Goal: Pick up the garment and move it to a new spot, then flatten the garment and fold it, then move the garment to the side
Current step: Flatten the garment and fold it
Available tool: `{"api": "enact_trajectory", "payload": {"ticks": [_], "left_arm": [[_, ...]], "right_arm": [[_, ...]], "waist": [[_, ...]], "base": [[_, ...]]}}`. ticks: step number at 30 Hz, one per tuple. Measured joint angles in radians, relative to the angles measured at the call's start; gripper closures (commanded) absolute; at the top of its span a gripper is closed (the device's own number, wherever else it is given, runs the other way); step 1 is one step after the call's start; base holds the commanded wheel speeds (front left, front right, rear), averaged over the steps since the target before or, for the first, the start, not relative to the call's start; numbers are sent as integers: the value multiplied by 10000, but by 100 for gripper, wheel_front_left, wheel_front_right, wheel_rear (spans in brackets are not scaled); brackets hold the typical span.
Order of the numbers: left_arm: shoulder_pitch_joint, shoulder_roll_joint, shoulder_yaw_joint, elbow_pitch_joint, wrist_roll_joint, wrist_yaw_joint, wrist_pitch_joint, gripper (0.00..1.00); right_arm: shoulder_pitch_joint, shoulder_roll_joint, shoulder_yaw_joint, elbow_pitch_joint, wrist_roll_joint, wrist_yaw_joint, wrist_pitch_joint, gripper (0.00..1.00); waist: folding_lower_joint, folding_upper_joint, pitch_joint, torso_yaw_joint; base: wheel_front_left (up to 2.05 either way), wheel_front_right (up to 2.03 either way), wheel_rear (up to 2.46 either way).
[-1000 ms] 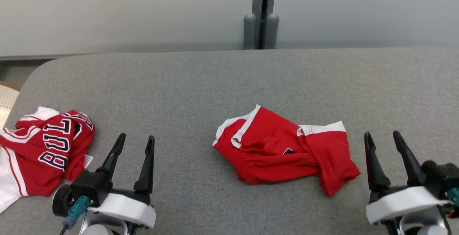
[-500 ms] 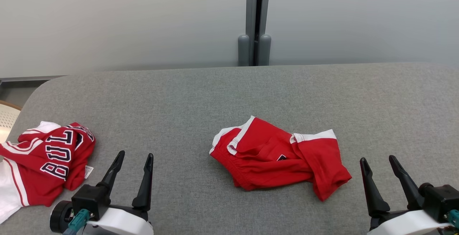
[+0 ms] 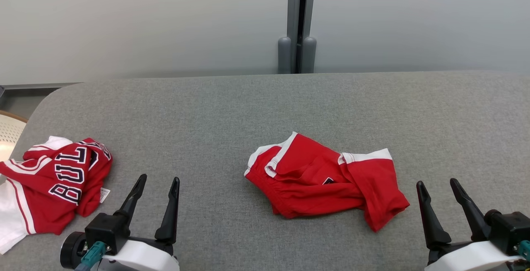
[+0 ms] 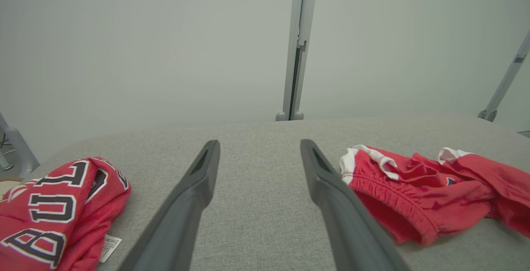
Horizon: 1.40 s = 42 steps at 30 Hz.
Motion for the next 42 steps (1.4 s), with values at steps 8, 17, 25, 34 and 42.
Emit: {"api": "enact_trajectory", "payload": {"ticks": [8,17,25,34,42], "left_arm": [[-233,-50,-59,-52,-29,0,-17,0],[-942,-326,-238,27,-12,-79,-182,0],[-1265,-529,-314,380,48,-211,-314,0],[-1304,-541,-268,468,77,-222,-370,0],[-1326,-506,-263,439,132,-221,-376,0]], "right_arm": [[-349,-255,326,395,6,0,462,0],[-2170,-936,1743,2234,-249,0,1423,0],[-3170,-991,1939,3607,-713,0,1440,91],[-3214,-819,1603,3561,-378,0,639,100],[-2963,-393,-378,3603,282,0,-21,100]], "waist": [[0,0,307,152],[0,0,1214,483],[0,0,1665,756],[0,0,1683,571],[0,0,1669,459]], "base": [[0,0,0],[0,0,0],[0,0,0],[0,0,0],[0,0,0]]}}
